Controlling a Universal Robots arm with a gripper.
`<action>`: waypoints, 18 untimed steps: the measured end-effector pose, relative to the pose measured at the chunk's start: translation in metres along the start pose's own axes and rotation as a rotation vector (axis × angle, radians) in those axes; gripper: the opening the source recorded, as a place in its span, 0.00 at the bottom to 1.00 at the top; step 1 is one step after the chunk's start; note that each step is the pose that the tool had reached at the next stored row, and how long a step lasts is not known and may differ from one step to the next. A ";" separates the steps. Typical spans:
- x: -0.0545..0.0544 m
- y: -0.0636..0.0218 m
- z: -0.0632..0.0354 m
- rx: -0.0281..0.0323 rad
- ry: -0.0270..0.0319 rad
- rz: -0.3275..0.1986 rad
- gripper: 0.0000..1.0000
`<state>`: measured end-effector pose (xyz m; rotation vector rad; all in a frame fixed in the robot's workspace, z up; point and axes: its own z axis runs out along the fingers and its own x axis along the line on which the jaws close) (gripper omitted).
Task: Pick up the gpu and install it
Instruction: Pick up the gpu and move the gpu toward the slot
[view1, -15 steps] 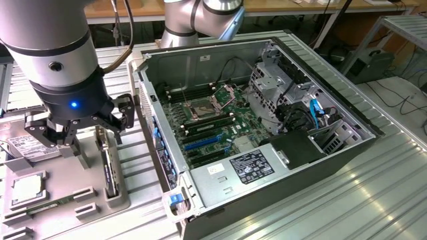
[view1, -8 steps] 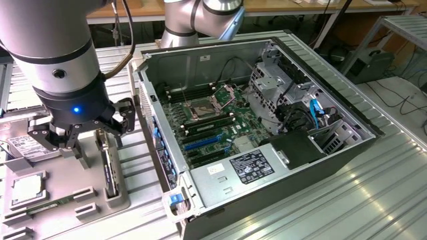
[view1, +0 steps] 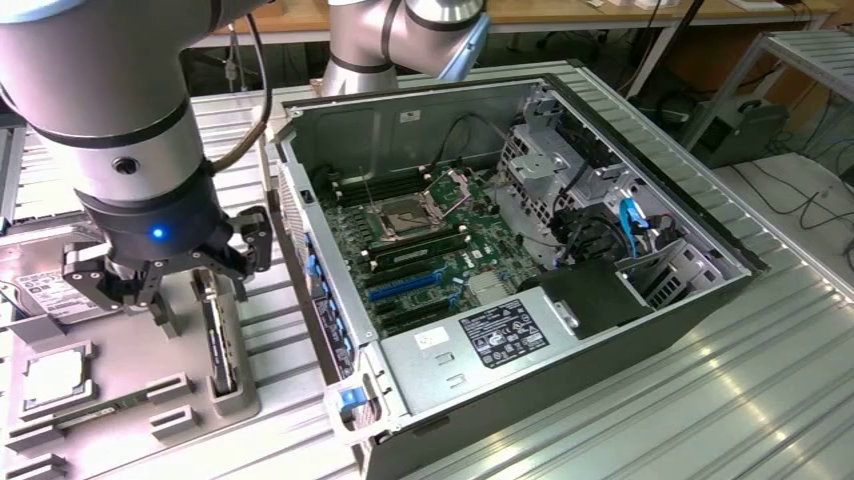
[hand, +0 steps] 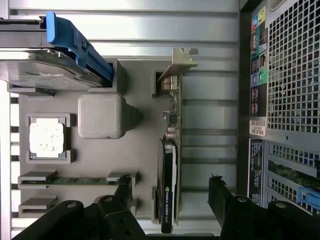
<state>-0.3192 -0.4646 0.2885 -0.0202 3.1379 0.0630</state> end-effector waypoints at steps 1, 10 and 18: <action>0.000 -0.0001 0.0012 0.0000 0.0000 0.000 0.72; 0.000 -0.0007 0.0120 0.0001 0.0001 0.000 0.72; 0.000 -0.0038 0.0232 0.0000 -0.0001 0.000 0.72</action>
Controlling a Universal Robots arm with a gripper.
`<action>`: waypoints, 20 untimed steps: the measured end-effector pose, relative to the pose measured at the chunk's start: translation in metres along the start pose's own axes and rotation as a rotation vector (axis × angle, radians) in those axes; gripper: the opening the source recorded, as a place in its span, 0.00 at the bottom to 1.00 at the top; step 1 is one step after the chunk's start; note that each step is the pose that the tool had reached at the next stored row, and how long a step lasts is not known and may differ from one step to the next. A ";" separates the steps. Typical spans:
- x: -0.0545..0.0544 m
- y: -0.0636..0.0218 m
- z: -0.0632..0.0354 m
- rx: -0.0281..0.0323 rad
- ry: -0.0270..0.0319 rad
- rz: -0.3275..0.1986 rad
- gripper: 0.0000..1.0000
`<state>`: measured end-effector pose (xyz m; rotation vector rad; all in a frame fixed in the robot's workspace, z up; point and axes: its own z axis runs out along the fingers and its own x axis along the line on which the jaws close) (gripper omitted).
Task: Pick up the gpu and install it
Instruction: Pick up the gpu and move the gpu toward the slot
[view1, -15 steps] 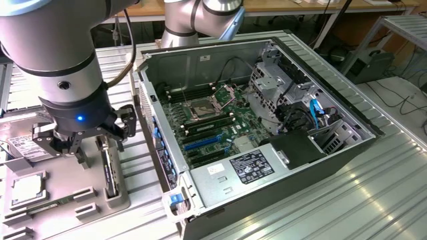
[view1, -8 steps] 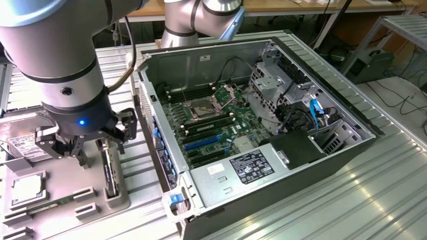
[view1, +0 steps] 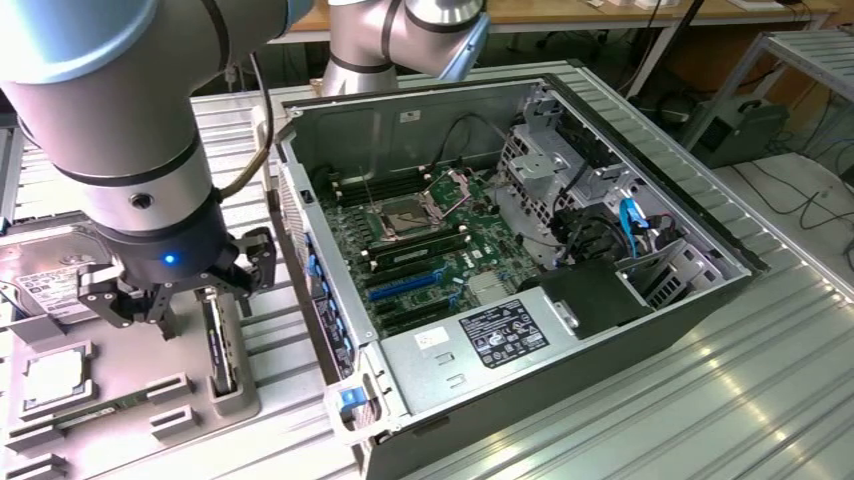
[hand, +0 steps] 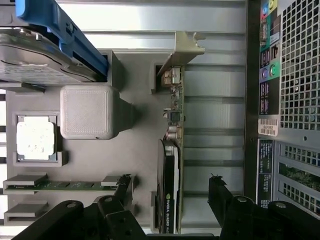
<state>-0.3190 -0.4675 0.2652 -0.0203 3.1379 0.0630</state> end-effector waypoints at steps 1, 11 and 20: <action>0.000 -0.0001 0.0016 0.0000 0.0001 0.000 0.72; 0.000 -0.0010 0.0221 0.0001 0.0001 0.000 0.72; 0.000 -0.0014 0.0310 0.0002 0.0002 0.000 0.72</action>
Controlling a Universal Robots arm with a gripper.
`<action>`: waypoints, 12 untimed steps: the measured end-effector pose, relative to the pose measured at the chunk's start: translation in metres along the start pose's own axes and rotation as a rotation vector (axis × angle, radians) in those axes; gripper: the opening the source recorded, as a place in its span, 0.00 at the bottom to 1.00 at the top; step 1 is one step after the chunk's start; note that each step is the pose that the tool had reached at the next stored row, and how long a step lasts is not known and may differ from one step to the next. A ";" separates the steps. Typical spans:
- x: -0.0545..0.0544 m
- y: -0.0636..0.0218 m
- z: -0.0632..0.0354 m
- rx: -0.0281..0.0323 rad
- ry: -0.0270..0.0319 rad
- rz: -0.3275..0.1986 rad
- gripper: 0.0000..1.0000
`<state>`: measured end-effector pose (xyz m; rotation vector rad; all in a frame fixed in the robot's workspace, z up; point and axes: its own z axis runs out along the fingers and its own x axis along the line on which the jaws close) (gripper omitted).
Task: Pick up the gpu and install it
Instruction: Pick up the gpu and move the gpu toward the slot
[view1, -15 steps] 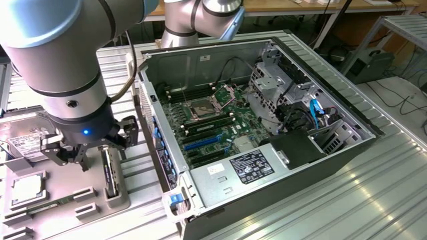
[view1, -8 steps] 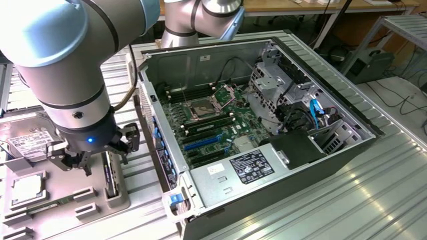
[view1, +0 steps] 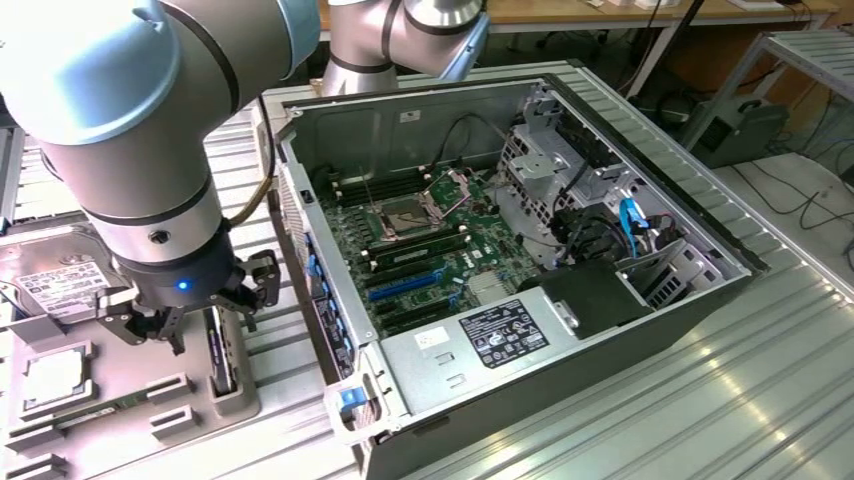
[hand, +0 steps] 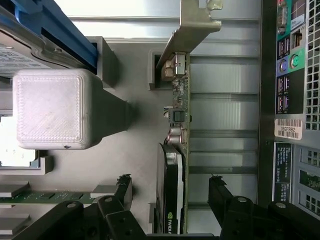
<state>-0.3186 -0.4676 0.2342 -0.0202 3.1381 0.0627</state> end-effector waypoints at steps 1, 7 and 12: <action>0.000 0.0000 0.0001 -0.0001 -0.0001 0.001 0.72; -0.001 0.0013 0.0004 0.0000 -0.0005 0.026 0.72; -0.001 0.0013 0.0004 0.0001 -0.0005 0.026 0.72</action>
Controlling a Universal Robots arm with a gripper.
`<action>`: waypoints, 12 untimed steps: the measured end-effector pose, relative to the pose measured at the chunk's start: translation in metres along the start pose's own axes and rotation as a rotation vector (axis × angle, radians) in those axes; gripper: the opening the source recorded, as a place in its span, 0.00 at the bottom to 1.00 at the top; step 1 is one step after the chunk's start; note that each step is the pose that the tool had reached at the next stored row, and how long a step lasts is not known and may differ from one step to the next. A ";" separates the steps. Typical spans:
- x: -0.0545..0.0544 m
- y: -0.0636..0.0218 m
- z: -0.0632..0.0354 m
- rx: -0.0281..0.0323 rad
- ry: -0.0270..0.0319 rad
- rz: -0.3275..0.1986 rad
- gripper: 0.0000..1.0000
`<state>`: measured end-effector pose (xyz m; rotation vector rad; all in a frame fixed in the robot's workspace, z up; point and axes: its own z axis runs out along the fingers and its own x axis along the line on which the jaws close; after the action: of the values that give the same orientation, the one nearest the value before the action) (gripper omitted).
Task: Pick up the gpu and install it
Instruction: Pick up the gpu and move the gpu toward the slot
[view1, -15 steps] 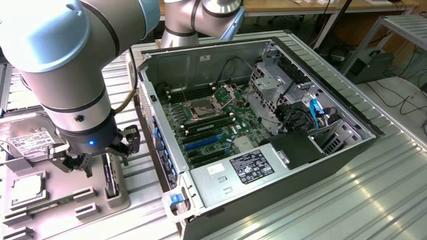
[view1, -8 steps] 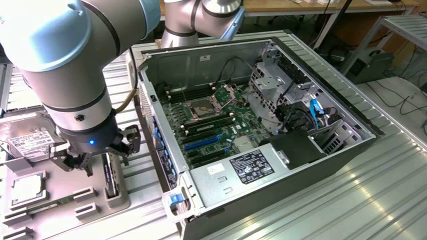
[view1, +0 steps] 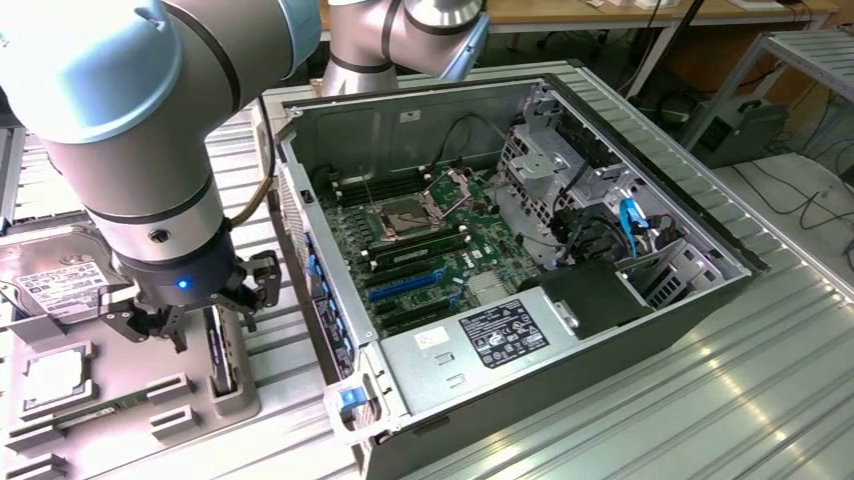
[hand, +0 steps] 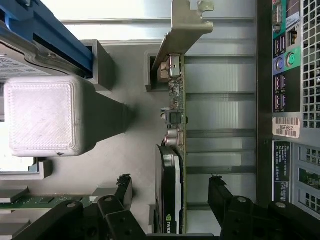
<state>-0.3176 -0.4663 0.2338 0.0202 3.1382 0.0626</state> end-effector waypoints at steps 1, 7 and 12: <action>0.000 0.0000 0.0000 0.0000 0.0000 0.000 0.71; 0.000 0.0000 0.0000 0.0000 0.0000 0.000 0.45; 0.000 0.0000 0.0000 0.0000 0.0000 0.000 0.44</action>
<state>-0.3176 -0.4663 0.2338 0.0202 3.1382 0.0626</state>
